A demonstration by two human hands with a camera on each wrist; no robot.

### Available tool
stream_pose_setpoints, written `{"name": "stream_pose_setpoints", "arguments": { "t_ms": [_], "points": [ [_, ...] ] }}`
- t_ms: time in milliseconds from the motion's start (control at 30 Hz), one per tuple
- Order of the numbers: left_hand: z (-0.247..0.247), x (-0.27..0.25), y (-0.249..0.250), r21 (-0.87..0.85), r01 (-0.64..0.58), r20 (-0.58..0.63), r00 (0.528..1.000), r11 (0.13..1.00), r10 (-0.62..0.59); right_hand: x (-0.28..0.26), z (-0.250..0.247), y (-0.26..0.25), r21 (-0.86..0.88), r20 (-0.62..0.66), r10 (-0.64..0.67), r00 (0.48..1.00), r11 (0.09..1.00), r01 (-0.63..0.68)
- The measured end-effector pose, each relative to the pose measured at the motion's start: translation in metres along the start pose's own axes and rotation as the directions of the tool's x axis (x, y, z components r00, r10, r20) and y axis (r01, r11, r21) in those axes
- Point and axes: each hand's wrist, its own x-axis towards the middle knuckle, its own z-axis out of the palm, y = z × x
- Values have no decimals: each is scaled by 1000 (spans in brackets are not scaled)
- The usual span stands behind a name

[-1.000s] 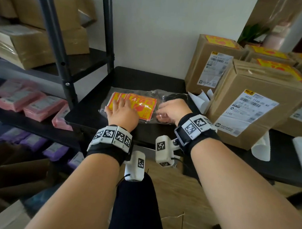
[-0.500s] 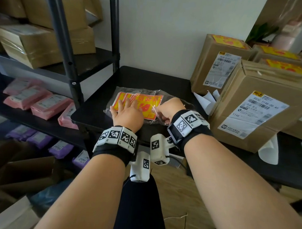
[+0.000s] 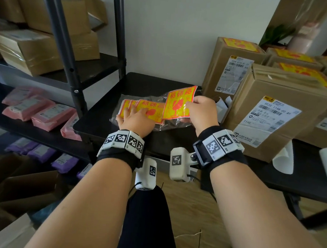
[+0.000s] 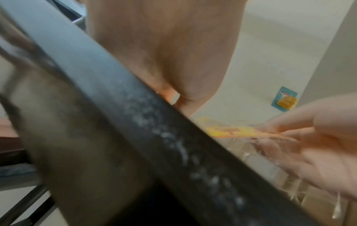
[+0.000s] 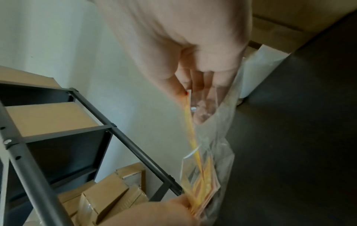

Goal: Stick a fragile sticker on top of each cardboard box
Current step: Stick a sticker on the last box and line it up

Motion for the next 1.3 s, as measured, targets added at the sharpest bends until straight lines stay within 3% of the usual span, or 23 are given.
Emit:
{"name": "stream_pose_setpoints", "arguments": {
  "t_ms": [200,333,400,467,567,700,800,933,1033,1200,1300],
  "points": [
    [-10,2,13,101,48,45,998,994,-53,-17,-22,-3,-4,-181,-203,962,979,206],
    [-14,-5,23,165,72,-59,996,984,-63,-27,-44,-8,-33,-275,-296,915,954,299],
    [-20,-9,30,42,27,-170,985,999,-20,-35,-54,-12,-16,-276,-337,900,938,346],
    [-29,-17,39,-199,-82,-252,967,977,30,-44,-66,-15,-11,-259,-380,888,921,390],
    [-45,-41,61,-457,-253,-356,931,853,86,-57,-87,-17,-3,-218,-433,875,897,443],
    [-57,-78,89,-645,-361,-419,904,673,83,-70,-116,-12,-61,-118,-457,882,890,453],
    [-59,-100,107,-690,-412,-399,903,595,163,-76,-135,-1,-122,-76,-437,896,896,426],
    [-54,-122,128,-690,-397,-234,913,605,333,-83,-158,12,-128,-99,-409,907,909,396],
    [-46,-131,134,-726,-338,-156,929,598,335,-86,-174,19,-98,-161,-371,914,928,360],
    [-36,-141,138,-746,-337,-125,919,575,375,-90,-191,28,-125,-202,-310,929,949,289],
    [-32,-146,142,-749,-350,-131,911,562,392,-95,-194,33,-255,-286,-387,877,913,320]
  ]
}}
